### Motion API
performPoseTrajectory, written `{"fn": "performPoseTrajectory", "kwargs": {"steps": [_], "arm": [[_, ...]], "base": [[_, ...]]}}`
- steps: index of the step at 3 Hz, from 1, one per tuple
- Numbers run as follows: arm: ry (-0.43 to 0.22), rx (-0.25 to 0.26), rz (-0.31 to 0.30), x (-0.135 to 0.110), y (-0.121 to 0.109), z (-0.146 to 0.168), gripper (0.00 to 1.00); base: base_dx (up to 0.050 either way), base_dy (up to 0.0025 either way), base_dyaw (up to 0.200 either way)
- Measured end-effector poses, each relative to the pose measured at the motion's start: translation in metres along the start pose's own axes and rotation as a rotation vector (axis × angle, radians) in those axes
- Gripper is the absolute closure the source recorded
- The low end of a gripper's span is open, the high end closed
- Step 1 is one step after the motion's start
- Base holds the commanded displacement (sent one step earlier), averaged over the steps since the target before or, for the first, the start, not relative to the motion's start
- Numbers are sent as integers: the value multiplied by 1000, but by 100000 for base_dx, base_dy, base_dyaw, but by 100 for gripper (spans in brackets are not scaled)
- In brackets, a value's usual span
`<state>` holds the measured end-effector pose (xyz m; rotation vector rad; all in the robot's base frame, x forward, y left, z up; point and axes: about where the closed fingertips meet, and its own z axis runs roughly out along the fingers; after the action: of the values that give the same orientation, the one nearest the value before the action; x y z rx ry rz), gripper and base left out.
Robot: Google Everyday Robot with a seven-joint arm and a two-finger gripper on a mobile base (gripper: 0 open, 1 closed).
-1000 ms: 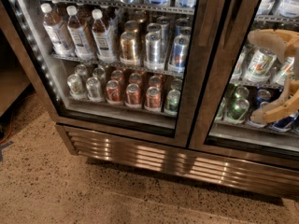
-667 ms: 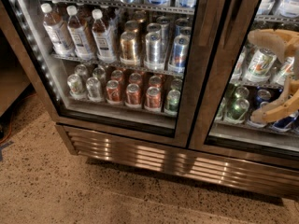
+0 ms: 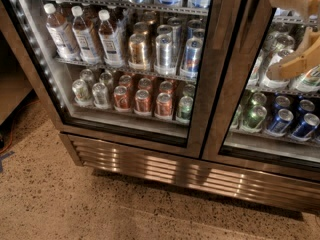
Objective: Open left fridge door
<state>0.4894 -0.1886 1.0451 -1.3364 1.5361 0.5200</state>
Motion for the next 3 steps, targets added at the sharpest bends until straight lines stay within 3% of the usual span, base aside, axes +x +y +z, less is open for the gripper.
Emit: {"fn": "performPoseTrajectory", "kwargs": {"steps": [1,3], "arm": [[0,0,0,0,0,0,0],[22,-62,46,22,10,28,0]], "base": [[0,0,0],[0,0,0]]}}
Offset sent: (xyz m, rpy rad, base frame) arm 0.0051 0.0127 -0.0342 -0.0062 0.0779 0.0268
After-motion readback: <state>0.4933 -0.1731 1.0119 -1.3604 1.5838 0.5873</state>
